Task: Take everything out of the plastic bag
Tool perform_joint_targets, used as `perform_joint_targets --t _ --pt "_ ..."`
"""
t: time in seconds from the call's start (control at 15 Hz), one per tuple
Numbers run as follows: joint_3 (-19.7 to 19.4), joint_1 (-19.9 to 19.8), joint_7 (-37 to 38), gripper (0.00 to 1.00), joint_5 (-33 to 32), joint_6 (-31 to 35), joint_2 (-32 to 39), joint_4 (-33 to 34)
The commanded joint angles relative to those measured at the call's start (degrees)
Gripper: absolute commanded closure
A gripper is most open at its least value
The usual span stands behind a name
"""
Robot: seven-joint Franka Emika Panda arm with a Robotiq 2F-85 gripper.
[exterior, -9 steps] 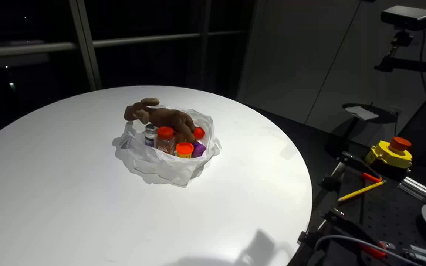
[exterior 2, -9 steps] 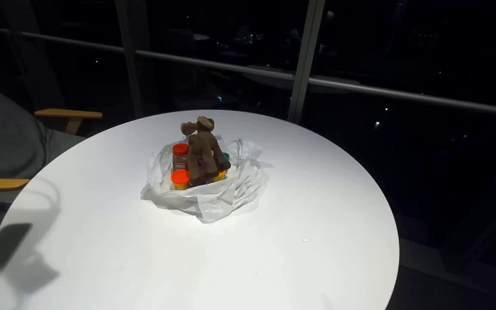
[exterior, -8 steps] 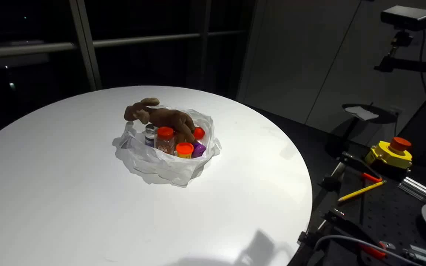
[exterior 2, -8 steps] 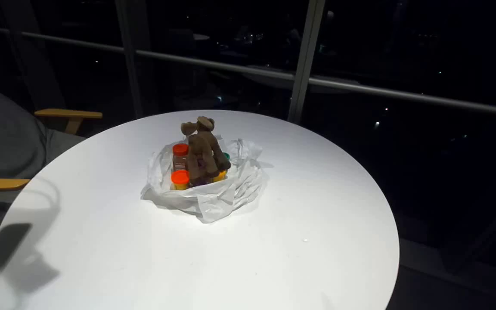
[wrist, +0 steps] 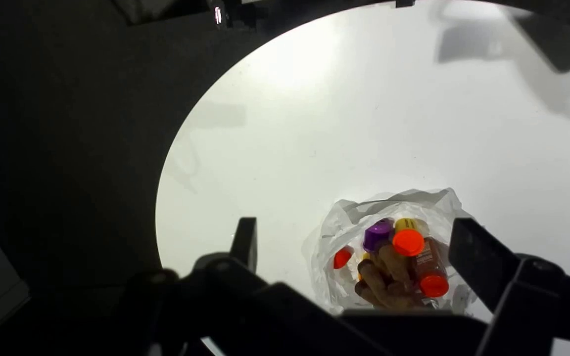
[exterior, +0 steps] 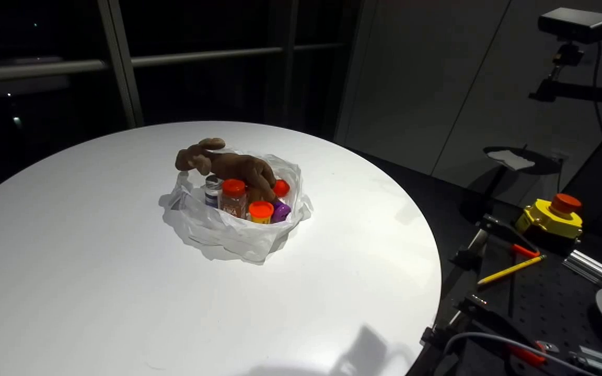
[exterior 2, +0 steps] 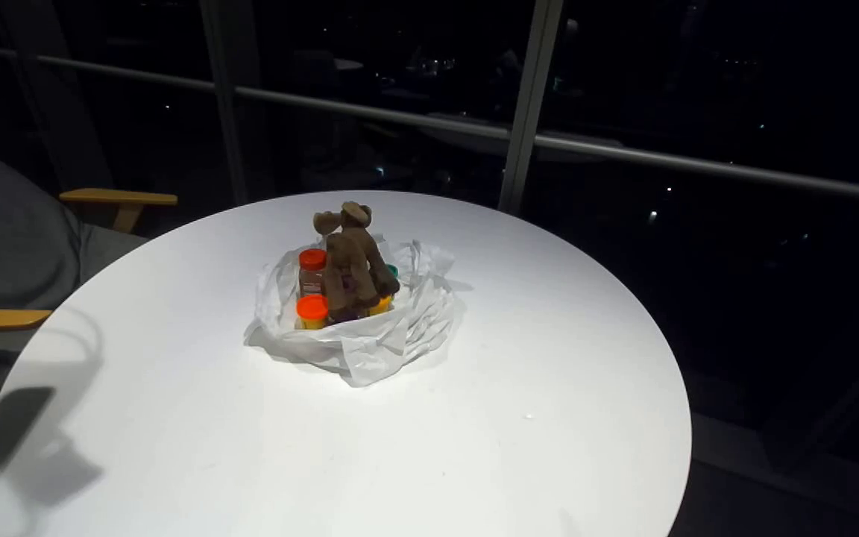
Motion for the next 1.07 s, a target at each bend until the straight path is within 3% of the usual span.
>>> perform_joint_targets --t 0.0,0.6,0.87,1.0 --pt "-0.9 1.1 0.7 0.0 -0.7 -0.1 0.3 0.1" --pt "-0.9 1.1 0.7 0.0 -0.7 -0.1 0.3 0.1" --pt "1.2 -0.5 2.8 0.0 -0.9 5.1 12.6 5.5" --pt "5.0 -3.0 2.2 0.0 -0.4 8.0 18.7 8.5"
